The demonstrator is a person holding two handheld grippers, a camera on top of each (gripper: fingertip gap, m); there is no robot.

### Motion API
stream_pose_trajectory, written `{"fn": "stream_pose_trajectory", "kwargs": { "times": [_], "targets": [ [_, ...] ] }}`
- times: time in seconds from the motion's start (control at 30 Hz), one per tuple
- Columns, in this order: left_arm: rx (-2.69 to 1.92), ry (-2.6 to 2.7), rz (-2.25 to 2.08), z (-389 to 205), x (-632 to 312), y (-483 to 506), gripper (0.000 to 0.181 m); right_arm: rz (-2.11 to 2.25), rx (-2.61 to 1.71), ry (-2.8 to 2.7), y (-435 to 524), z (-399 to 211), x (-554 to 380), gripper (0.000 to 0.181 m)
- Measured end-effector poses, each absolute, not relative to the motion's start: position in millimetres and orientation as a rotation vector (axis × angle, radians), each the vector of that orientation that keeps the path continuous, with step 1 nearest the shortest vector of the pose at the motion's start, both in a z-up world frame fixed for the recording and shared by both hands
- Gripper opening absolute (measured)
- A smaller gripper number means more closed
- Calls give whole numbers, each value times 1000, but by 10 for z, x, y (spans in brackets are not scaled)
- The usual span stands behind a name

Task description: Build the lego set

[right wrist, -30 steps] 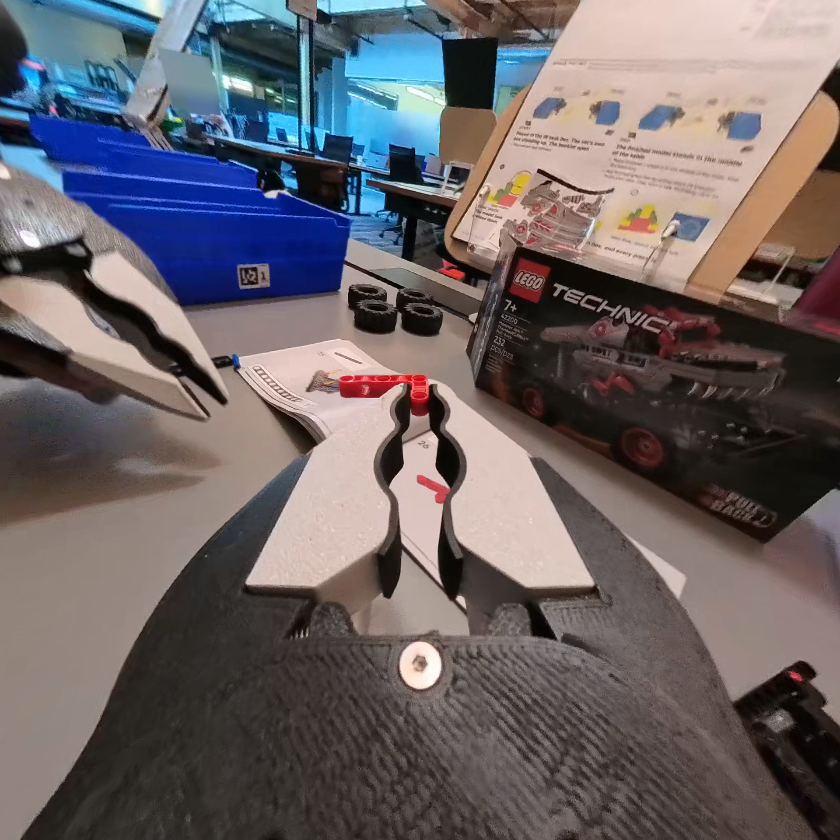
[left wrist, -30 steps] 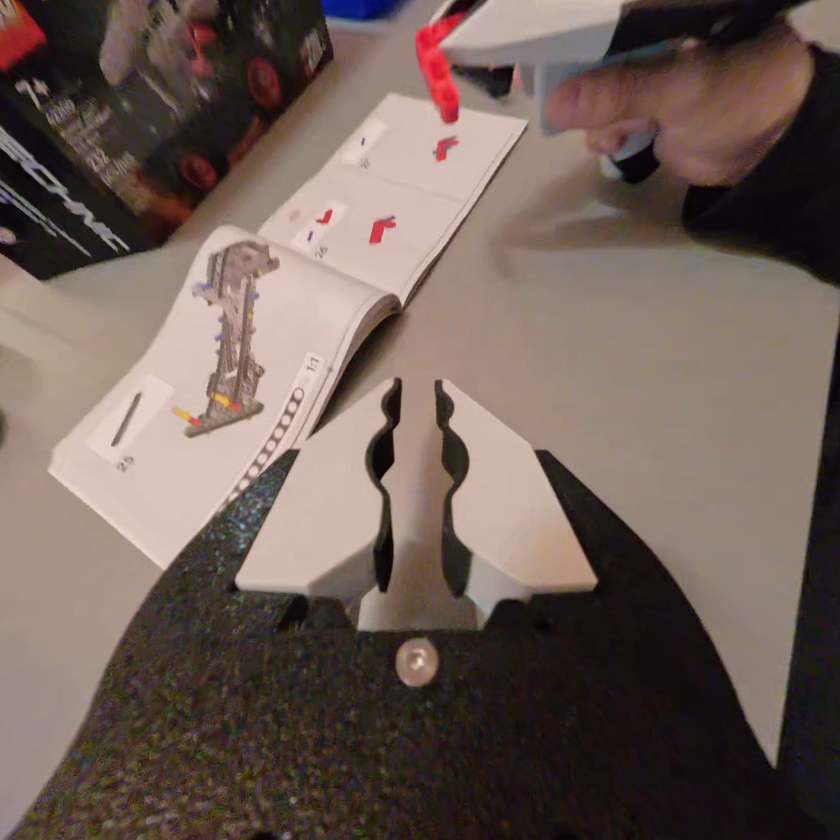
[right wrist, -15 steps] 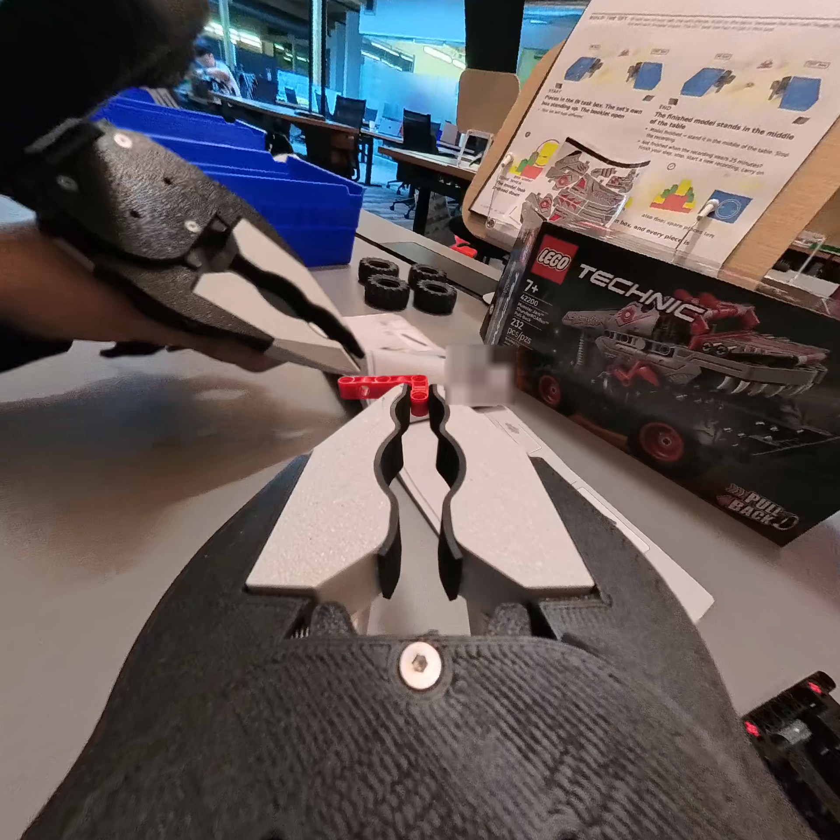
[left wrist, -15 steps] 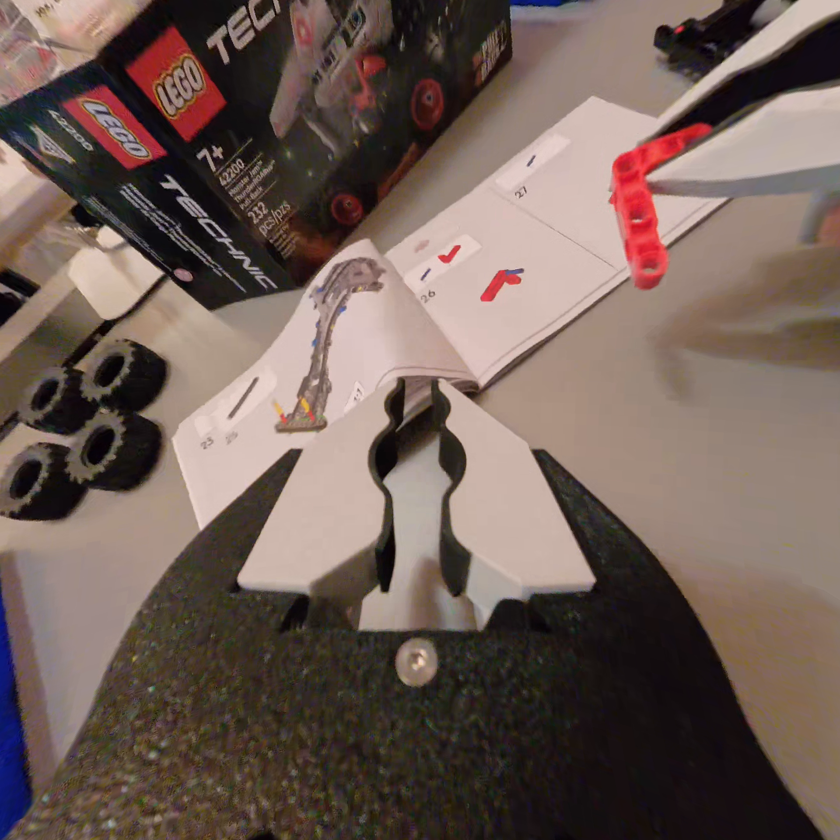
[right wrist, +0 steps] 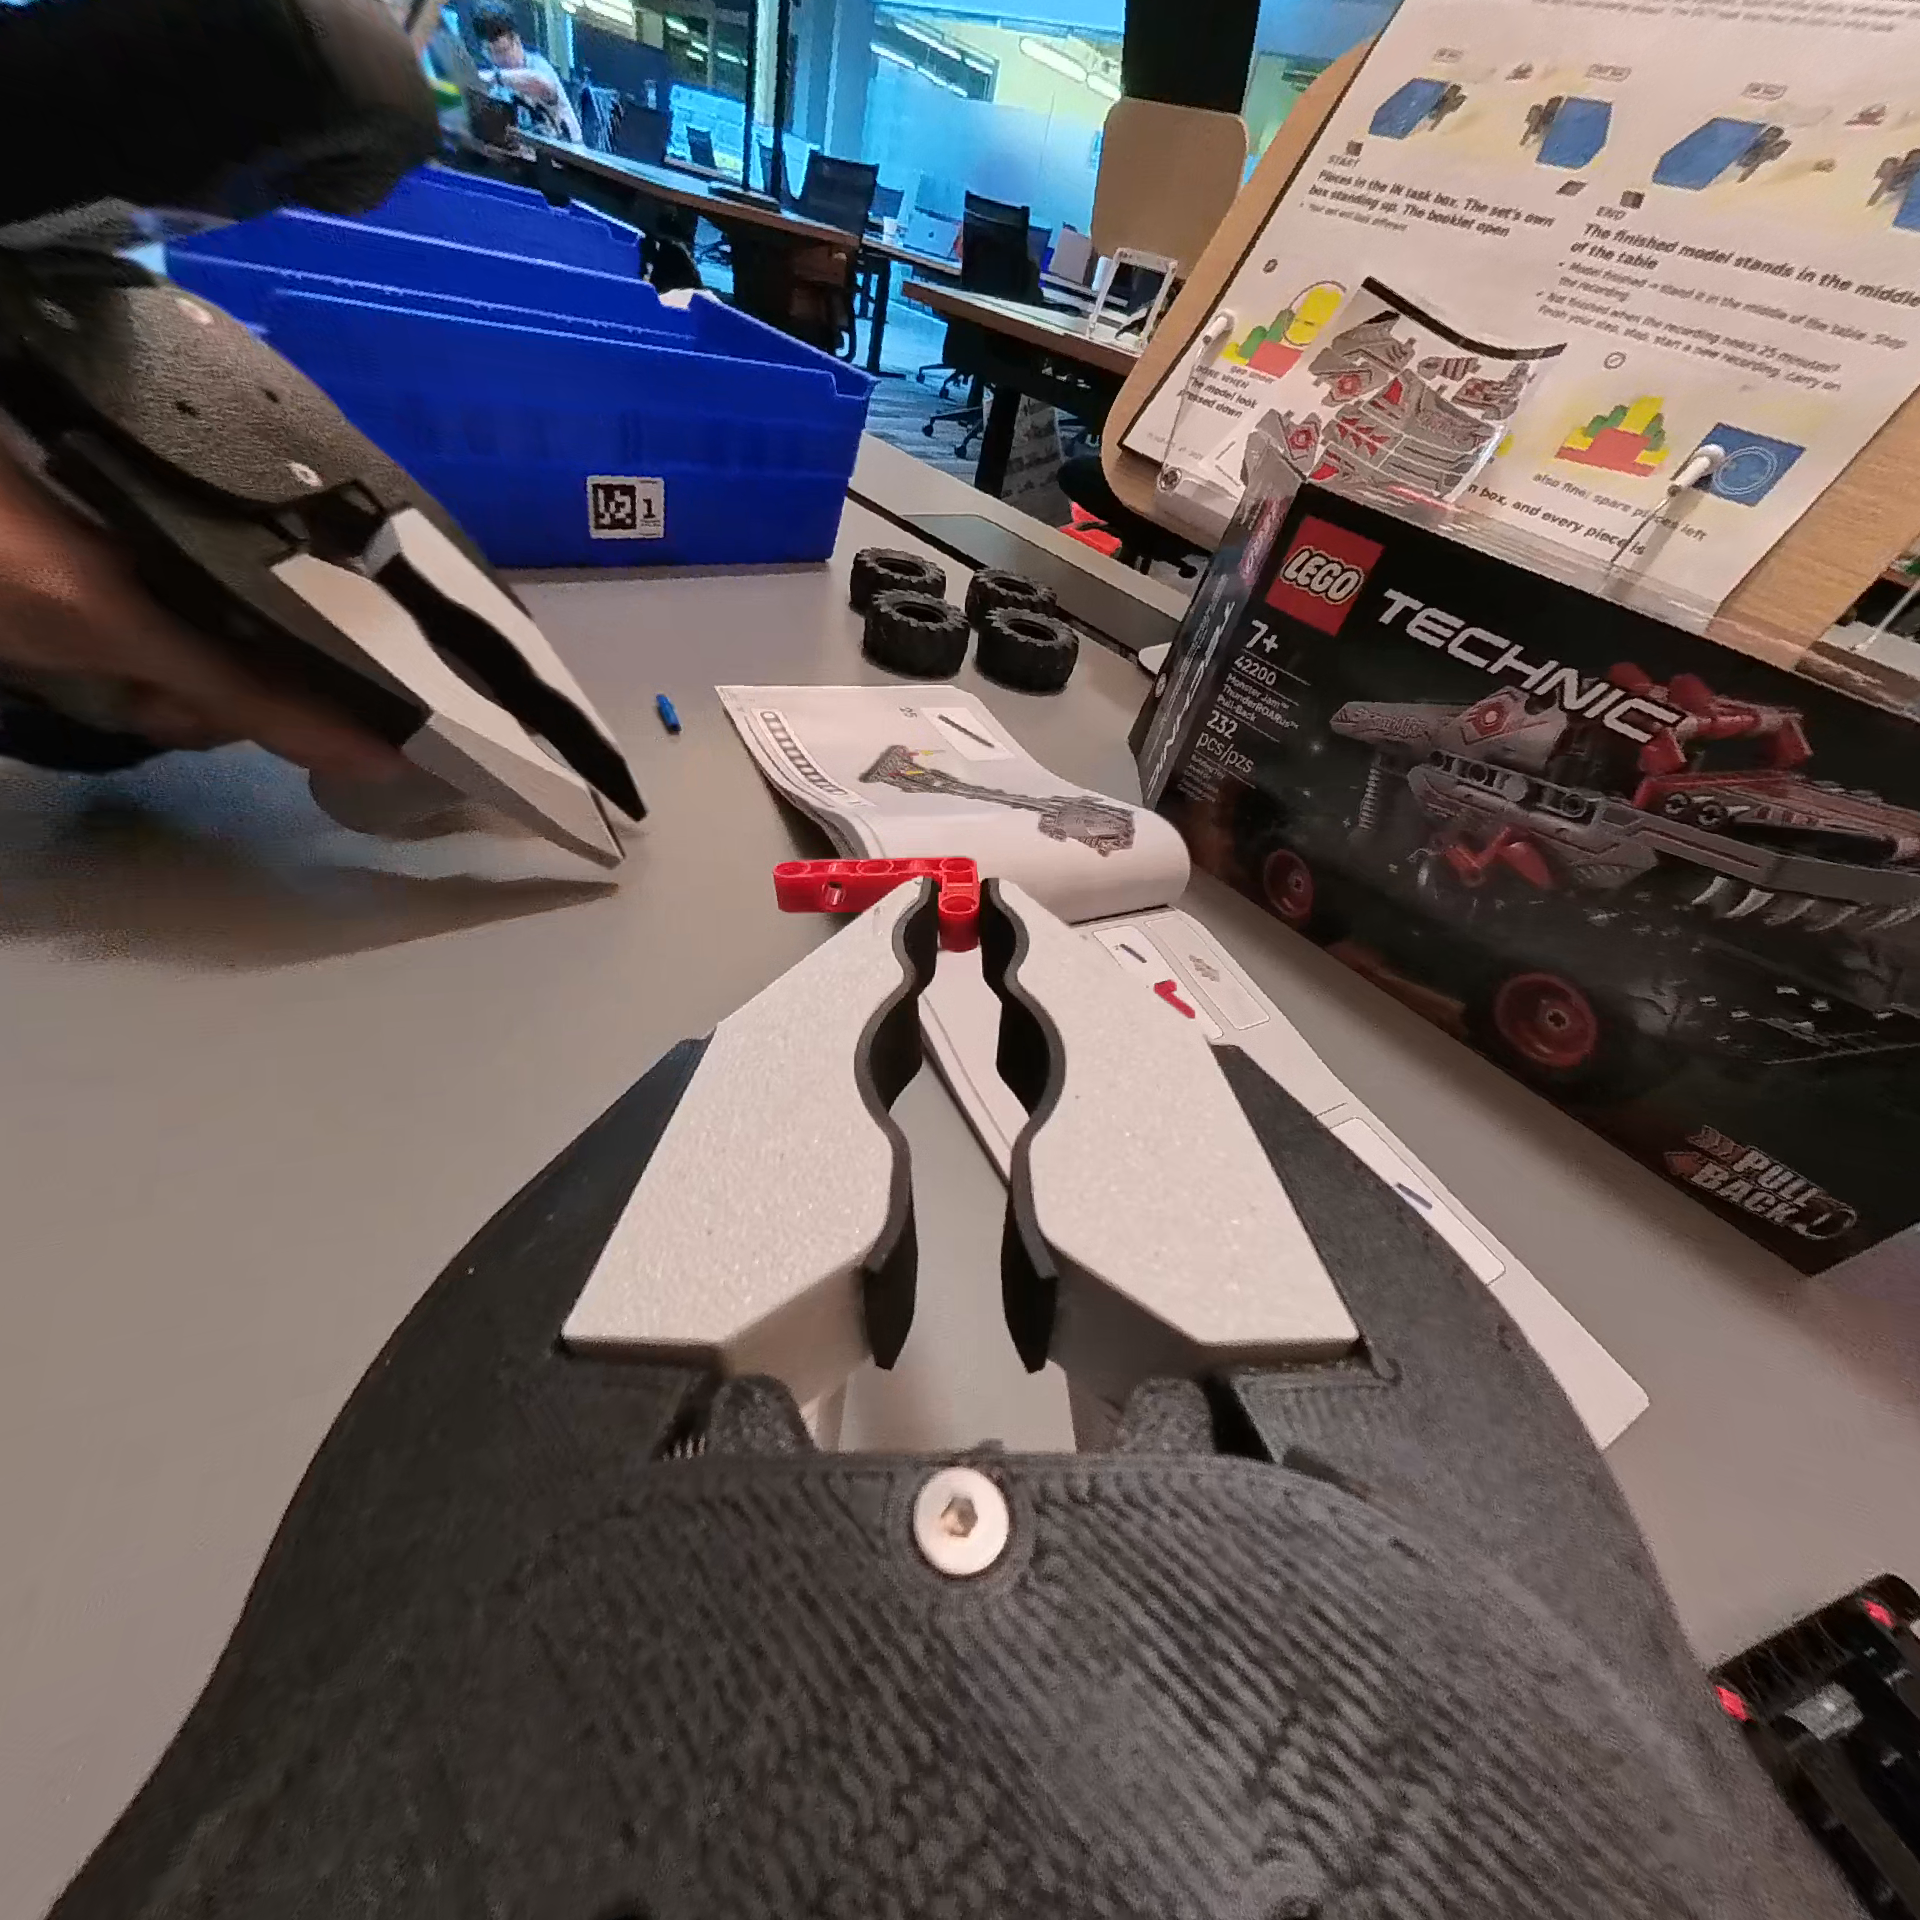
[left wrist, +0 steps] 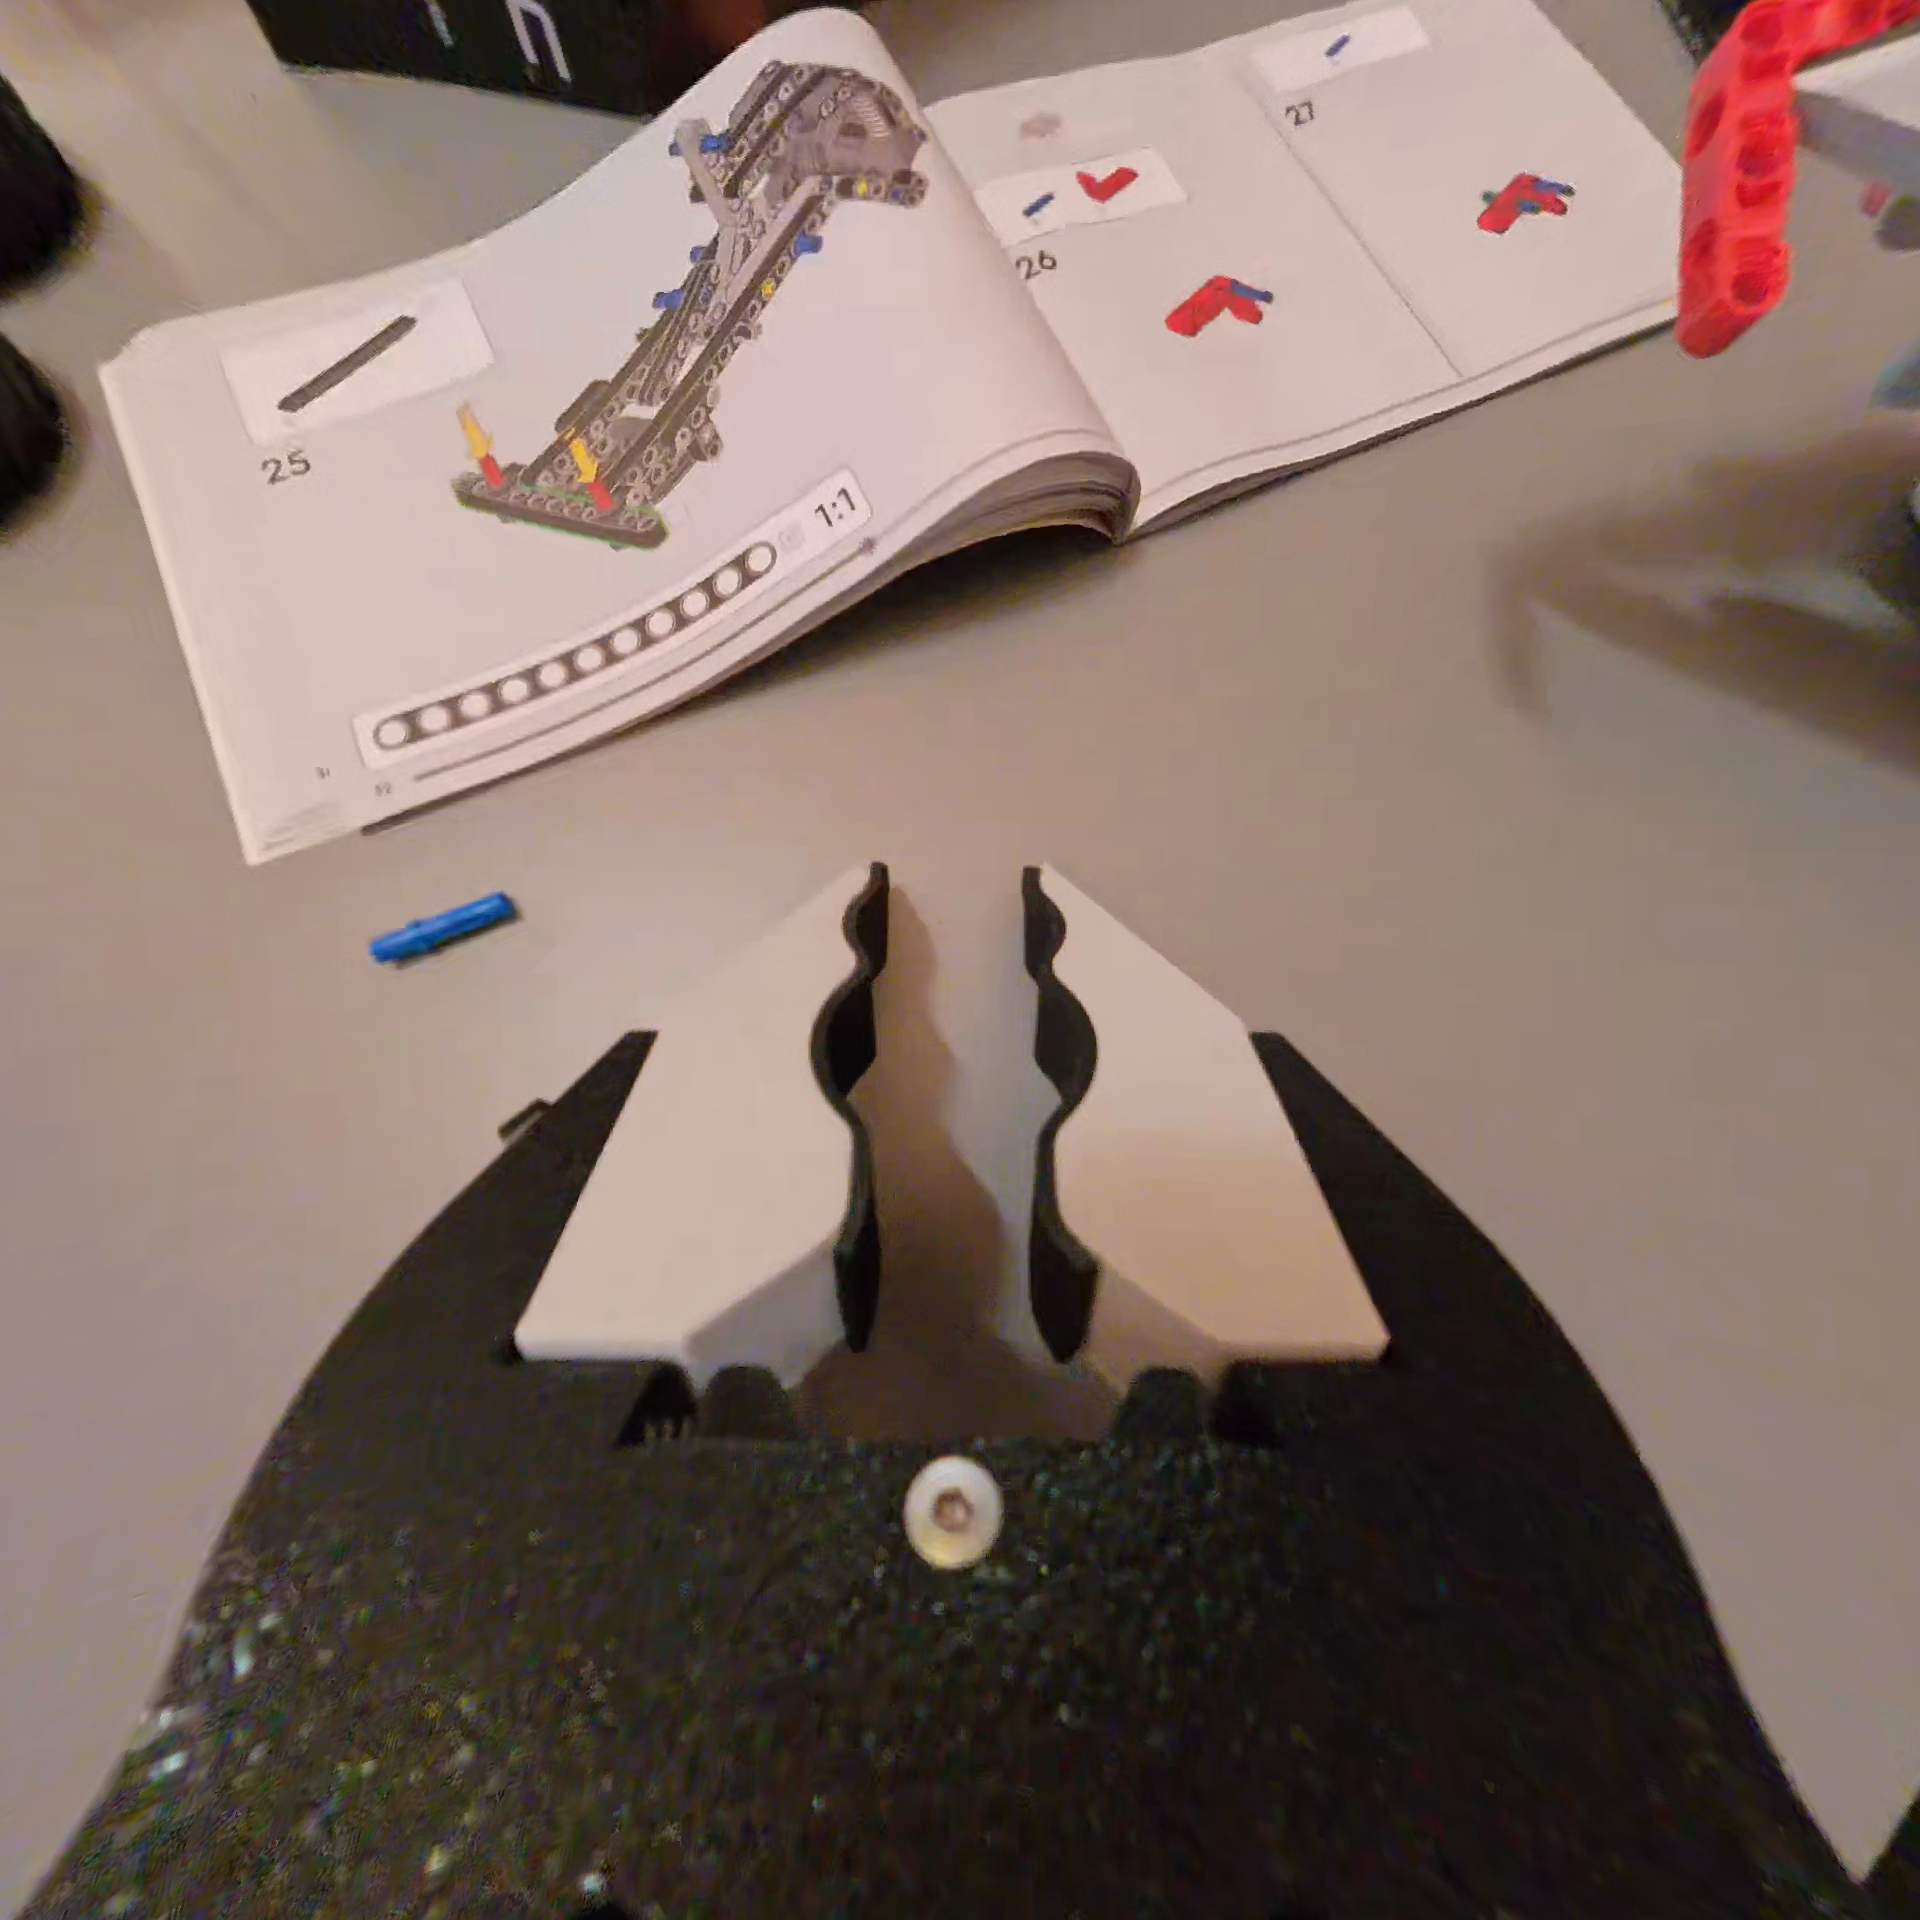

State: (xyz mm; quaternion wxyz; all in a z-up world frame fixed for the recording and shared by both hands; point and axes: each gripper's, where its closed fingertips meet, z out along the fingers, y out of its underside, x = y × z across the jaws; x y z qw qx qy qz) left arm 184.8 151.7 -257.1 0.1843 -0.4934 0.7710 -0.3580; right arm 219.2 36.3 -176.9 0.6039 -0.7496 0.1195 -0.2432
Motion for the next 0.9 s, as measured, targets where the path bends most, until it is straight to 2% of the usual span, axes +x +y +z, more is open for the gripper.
{"fn": "stream_pose_trajectory", "kwargs": {
  "times": [0.1,0.17,0.27,0.4,0.53,0.67,0.9],
  "targets": [
    [-1319,2084,-1003,-2508,1956,1429,27,-572,-1752,274,376,-1792,2194,6],
    [-1138,2052,-814,-2427,2094,1508,41,-567,-1756,274,379,-1798,2195,6],
    [-967,1978,-573,-2267,2189,1798,42,-572,-1760,257,391,-1802,2173,6],
    [-1121,2034,-574,-2392,2117,2238,49,-587,-1781,225,420,-1829,2141,6],
    [-983,2242,-740,-2408,2179,2371,45,-574,-1813,207,457,-1873,2131,6],
    [-746,2416,-721,-2404,2303,2470,28,-570,-1825,196,471,-1891,2119,6],
    [-453,2681,-601,-2486,2392,2417,23,-566,-1841,167,494,-1913,2088,6]
  ]
}}
